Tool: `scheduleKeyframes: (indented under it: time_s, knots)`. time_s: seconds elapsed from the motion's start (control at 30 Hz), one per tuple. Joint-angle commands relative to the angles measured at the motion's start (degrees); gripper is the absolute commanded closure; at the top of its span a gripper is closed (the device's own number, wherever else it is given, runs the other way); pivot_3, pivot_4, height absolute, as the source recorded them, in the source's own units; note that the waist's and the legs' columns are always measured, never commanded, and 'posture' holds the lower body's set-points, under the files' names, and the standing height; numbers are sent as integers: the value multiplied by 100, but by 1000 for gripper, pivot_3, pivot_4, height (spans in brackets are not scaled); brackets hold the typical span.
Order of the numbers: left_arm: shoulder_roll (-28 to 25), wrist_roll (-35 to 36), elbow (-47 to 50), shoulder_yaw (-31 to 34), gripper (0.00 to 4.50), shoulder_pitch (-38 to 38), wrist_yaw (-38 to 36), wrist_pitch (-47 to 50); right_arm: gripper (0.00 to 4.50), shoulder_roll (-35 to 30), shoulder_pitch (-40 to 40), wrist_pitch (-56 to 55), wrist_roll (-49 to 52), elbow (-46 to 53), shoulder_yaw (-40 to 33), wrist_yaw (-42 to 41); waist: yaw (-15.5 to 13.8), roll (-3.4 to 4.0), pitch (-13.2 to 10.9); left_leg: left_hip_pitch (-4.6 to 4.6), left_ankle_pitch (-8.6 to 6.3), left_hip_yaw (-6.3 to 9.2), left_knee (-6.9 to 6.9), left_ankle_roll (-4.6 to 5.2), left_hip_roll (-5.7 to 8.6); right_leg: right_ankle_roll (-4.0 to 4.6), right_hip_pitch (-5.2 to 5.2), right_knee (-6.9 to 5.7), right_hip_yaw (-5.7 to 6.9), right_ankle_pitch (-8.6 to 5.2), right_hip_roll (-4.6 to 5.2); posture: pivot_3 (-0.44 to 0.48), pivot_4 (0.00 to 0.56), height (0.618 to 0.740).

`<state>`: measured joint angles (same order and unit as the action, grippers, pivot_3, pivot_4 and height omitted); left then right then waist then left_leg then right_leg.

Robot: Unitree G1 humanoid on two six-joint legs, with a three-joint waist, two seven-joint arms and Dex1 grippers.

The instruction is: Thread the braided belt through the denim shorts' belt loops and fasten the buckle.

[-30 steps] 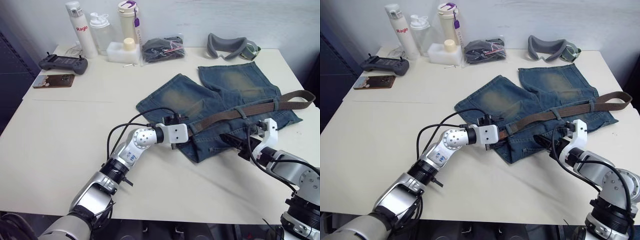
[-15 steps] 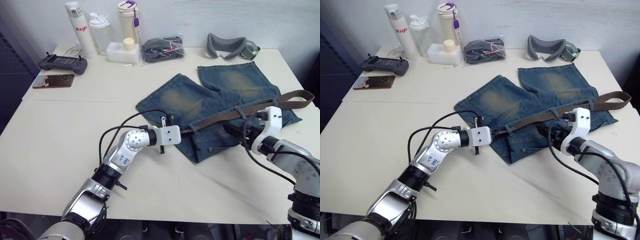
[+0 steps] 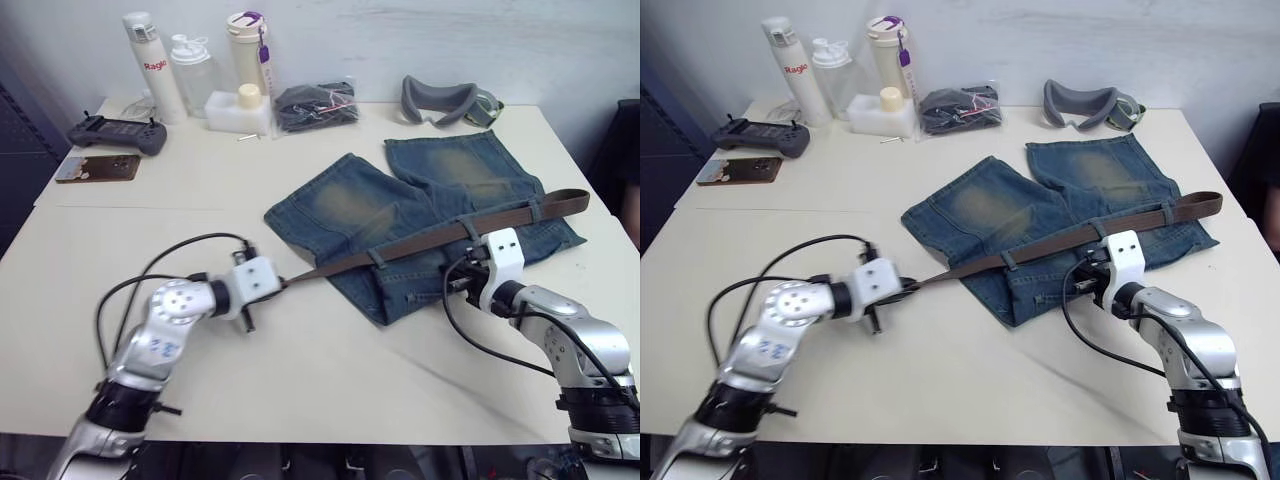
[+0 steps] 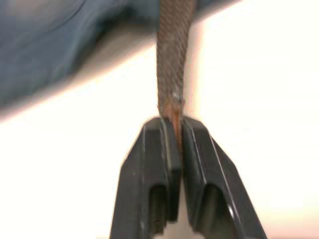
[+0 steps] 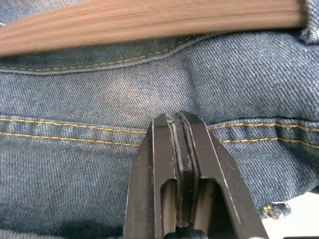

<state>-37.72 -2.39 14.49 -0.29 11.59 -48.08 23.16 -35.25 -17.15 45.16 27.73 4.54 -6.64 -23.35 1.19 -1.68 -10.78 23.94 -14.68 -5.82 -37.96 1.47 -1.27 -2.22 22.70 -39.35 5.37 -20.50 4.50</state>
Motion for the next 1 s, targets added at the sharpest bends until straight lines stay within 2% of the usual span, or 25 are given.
scheduleKeyframes:
  time_s: [0.03,0.13,0.33,0.47,0.67,0.9,1.0]
  knots:
    - [-266,467,-189,767,4500,-626,-86,255,4415,-47,58,258,-129,-196,297,-303,15,4,2,-6,-16,1,3,-20,0,2,-5,2,0,-1,0,0,150,683]
    - [-368,828,-135,1129,4500,-899,-124,304,4415,-70,-107,285,-170,-275,338,-486,40,4,2,-14,-29,4,8,-32,-3,6,-13,9,3,-4,0,0,150,683]
    - [-565,1269,-55,1456,4500,-1272,-211,528,4415,-90,-322,350,-299,-369,369,-714,66,4,2,-23,-33,-5,24,-39,-9,8,-13,15,2,-5,-3,0,150,683]
    - [-830,1329,-371,1722,4500,-1488,-200,524,4415,-97,-404,483,-257,-294,344,-901,71,5,1,-40,-33,-17,46,-49,-15,11,-14,22,2,-6,-3,0,150,683]
    - [-962,1494,-544,1864,4500,-1524,-47,719,4415,-144,-494,705,-214,-174,279,-1096,67,7,0,-62,-28,-32,84,-70,-27,29,-12,27,3,-13,-9,0,150,683]
    - [-1221,1774,-288,2032,4500,-2239,-187,1319,4415,-285,-670,873,-192,-149,165,-1250,98,23,-2,-63,-38,-39,94,-87,-36,38,-7,34,3,-19,-14,0,150,683]
    - [-1239,1793,-234,2057,4500,-2256,27,1468,4415,-272,-693,956,-110,-74,112,-1333,90,35,0,-64,-44,-40,97,-92,-36,42,-6,36,4,-27,-15,0,150,683]
